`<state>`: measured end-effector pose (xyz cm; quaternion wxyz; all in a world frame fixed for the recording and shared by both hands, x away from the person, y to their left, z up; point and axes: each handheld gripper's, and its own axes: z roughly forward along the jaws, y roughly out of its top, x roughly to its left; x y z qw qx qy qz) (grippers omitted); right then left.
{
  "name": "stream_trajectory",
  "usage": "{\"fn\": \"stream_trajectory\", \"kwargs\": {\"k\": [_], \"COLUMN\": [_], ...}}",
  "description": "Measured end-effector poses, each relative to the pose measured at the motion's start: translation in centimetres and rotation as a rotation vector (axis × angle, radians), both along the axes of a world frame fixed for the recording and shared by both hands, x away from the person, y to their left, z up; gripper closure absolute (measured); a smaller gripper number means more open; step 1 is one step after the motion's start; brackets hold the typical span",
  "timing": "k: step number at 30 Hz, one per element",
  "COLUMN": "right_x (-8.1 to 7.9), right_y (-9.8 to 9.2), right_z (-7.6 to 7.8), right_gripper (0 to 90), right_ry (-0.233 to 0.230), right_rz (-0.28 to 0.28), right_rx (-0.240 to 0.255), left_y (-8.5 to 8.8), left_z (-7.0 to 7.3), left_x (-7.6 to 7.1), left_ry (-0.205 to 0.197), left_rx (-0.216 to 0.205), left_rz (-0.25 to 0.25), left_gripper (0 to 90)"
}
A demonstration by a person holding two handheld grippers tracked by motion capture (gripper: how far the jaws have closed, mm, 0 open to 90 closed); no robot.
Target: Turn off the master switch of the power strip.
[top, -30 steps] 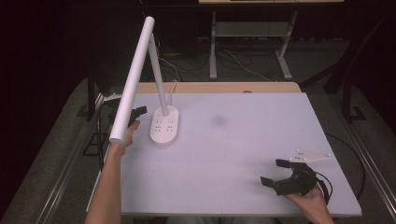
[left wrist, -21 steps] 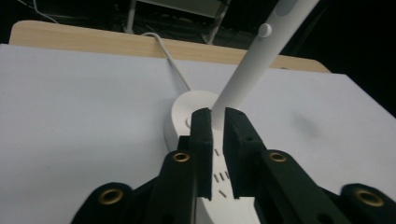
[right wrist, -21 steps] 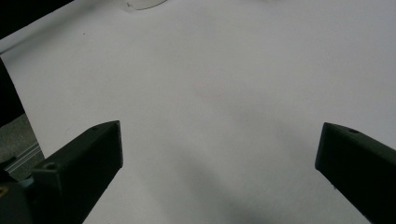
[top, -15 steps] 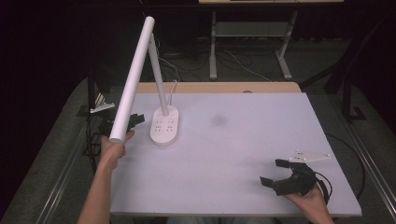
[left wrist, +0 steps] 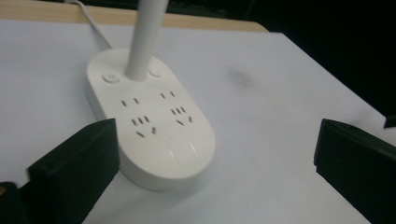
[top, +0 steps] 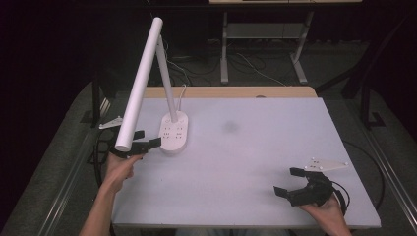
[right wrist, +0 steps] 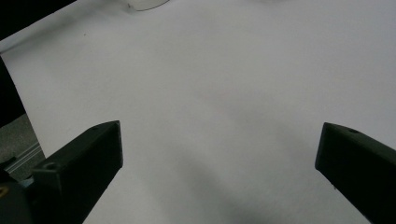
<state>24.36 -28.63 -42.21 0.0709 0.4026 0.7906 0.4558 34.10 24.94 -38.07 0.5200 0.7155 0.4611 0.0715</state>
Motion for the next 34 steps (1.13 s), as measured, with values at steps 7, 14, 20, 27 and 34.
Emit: {"fn": "stream_trajectory", "kwargs": {"k": [7, 14, 20, 27, 34], "right_x": [-0.1, -0.1, -0.1, -0.1, -0.2], "right_y": [0.1, 0.1, 0.1, 0.1, 0.1], "right_z": [0.0, 0.0, 0.1, 0.1, 0.1], "right_gripper": [0.1, 0.1, 0.1, 0.1, 0.1], "right_ry": [0.007, 0.003, 0.001, 0.001, 0.003], "right_rz": [0.001, 0.002, 0.0, 0.0, 0.001], "right_rx": [0.001, 0.0, -0.001, 0.001, 0.004], "left_y": [-1.0, -1.8, -2.5, -3.4, -4.3], "left_z": [-0.1, -0.9, -1.8, -2.1, -2.6], "left_x": [-1.7, -3.6, -5.2, -6.9, -8.1], "left_ry": [-0.023, -0.053, -0.064, -0.08, -0.084], "left_rx": [0.018, 0.014, 0.018, 0.017, 0.026], "left_rz": [-0.052, -0.081, -0.107, -0.142, -0.177], "left_gripper": [0.0, 0.0, 0.0, 0.0, 0.0]}}
